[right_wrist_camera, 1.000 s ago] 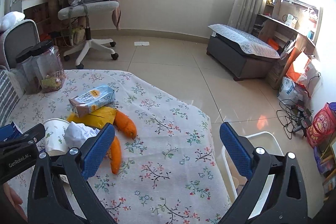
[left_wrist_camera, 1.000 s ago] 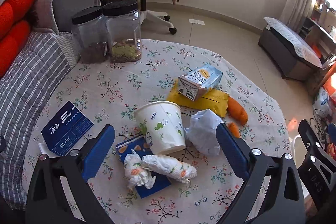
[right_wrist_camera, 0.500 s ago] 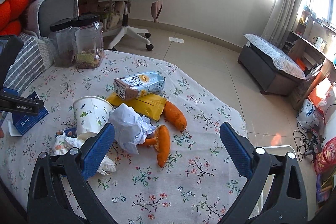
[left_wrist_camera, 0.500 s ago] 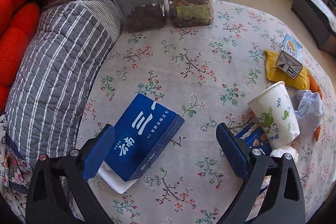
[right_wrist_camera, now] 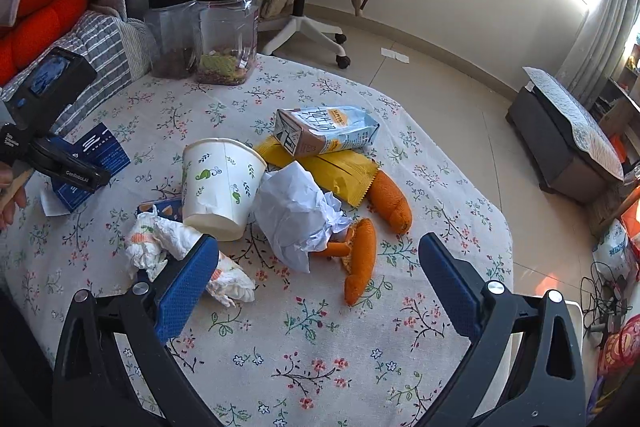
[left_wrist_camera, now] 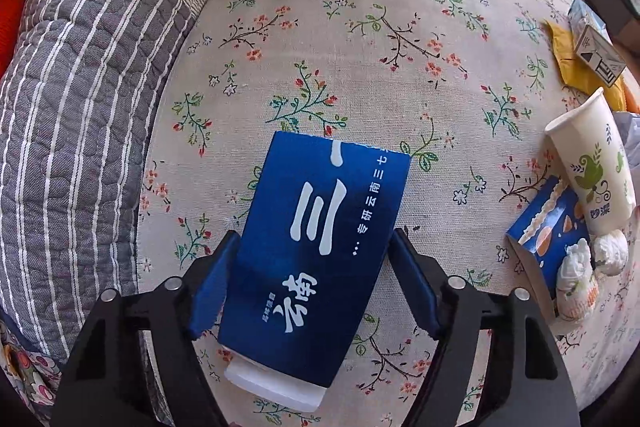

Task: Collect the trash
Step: 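Grasp the blue box with the left tool while the right tool grasps the white paper cup, then lift and carry the blue box and paper cup toward the white bin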

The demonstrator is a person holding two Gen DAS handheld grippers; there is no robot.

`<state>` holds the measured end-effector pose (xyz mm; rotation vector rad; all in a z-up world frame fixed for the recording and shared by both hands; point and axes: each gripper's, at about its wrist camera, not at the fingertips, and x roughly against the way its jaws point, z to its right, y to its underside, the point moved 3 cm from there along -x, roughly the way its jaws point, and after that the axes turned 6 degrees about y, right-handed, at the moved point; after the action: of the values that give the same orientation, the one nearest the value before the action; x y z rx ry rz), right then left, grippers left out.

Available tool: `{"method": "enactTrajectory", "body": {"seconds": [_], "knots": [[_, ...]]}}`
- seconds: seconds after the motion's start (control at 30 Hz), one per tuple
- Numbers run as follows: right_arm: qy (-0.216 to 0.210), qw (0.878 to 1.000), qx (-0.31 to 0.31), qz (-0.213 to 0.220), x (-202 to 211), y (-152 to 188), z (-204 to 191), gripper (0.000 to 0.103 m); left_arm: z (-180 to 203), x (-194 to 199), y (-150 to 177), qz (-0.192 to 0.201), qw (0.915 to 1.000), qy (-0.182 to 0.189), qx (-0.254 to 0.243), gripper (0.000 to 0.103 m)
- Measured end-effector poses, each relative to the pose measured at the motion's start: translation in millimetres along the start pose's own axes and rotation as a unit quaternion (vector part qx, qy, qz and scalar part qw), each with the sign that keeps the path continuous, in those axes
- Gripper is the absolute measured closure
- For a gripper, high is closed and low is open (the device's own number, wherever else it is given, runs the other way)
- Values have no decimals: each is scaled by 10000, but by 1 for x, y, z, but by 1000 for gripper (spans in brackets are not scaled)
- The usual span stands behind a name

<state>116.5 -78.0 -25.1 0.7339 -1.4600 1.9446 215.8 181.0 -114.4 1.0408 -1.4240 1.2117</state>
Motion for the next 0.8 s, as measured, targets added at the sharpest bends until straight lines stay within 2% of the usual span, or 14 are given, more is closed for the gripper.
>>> {"method": "enactTrajectory", "body": {"seconds": [0.03, 0.1, 0.17, 0.33, 0.47, 0.6, 0.7, 0.8], "knots": [[-58, 10000, 37, 8, 0, -7, -4, 7, 0, 2, -1, 41, 9999, 91, 39, 43], [-226, 9997, 76, -24, 1, -24, -15, 7, -1, 11, -3, 200, 9994, 262, 117, 46], [-436, 9985, 203, -251, -6, -40, -32, 7, -3, 22, -5, 422, 9982, 360, 204, 47], [-569, 9917, 590, -990, -42, -65, -76, 7, -17, 47, -5, 869, 9930, 571, 566, 47], [-735, 9760, 587, -1963, -84, -66, -95, 16, -24, 54, -3, 1000, 9891, 749, 772, 47], [-729, 9634, 502, -2528, -114, -60, -97, 31, -28, 58, 0, 1042, 9881, 819, 777, 47], [-746, 9605, 406, -2650, -123, -56, -98, 34, -23, 55, -4, 1035, 9879, 855, 781, 47], [-770, 9631, 371, -2554, -119, -56, -100, 40, -21, 50, -9, 1060, 9871, 888, 809, 47]]}}
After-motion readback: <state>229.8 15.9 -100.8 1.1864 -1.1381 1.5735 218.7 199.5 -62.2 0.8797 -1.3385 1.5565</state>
